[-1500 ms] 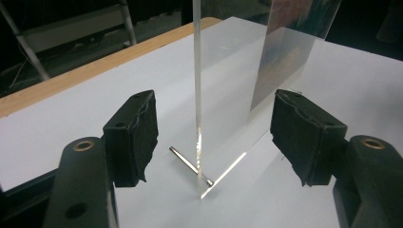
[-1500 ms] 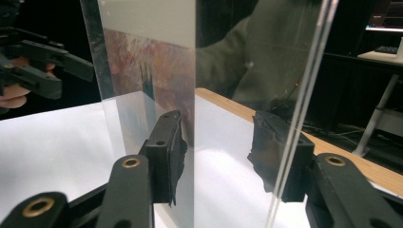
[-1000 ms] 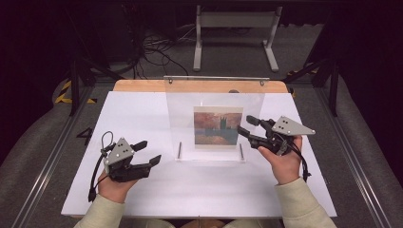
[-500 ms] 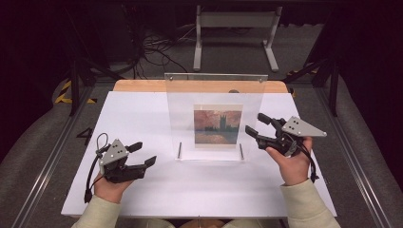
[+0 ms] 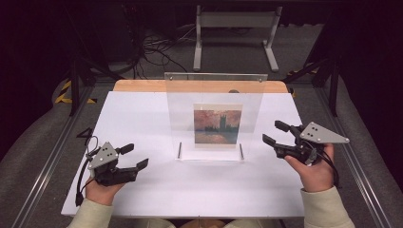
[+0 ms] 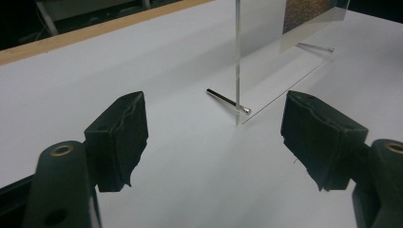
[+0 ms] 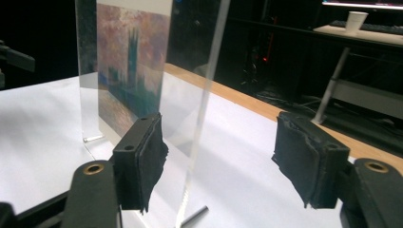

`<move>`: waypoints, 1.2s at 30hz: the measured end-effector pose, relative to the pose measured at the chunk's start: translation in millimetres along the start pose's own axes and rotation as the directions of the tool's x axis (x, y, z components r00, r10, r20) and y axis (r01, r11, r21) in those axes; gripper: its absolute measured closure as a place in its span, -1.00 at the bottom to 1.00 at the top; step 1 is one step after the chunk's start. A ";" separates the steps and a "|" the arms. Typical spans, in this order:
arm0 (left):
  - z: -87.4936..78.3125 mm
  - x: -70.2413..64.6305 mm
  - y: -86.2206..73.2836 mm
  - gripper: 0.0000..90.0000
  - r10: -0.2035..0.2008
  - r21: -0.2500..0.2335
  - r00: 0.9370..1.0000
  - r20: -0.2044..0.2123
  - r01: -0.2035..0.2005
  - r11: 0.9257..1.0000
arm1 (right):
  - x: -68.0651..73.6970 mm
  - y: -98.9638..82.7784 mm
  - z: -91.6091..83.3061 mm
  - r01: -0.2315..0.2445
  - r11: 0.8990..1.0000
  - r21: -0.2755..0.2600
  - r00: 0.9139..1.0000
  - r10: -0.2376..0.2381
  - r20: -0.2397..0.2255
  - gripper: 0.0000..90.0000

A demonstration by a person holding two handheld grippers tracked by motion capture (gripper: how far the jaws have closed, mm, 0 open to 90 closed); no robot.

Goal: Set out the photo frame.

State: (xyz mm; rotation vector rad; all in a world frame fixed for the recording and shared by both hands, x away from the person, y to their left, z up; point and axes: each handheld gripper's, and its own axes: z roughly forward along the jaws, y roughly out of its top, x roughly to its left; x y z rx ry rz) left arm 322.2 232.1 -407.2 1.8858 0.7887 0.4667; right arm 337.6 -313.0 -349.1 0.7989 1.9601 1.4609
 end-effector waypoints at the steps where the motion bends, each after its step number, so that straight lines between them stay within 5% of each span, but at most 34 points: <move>1: -0.6 0.5 -0.7 -0.47 -0.004 -0.001 1.000 0.000 0.004 1.000 | -1.2 -1.1 -2.7 0.000 1.000 0.000 1.000 0.000 0.003 -0.28; 15: -8.2 20.0 -14.2 -0.62 -0.034 -0.026 0.999 -0.021 0.034 0.999 | -14.5 -32.3 -29.1 -0.070 0.994 0.085 0.995 0.064 0.071 -0.57; 23: -6.1 29.6 -22.9 -0.64 -0.065 -0.036 0.998 -0.020 0.064 0.997 | -19.3 -53.1 -30.7 -0.088 0.991 0.105 0.994 0.081 0.068 -0.65; 36: 1.5 28.5 -28.1 -0.65 -0.031 -0.020 1.000 -0.003 0.031 0.999 | -20.8 -94.3 -14.2 -0.091 0.980 0.176 0.996 0.085 0.038 -0.77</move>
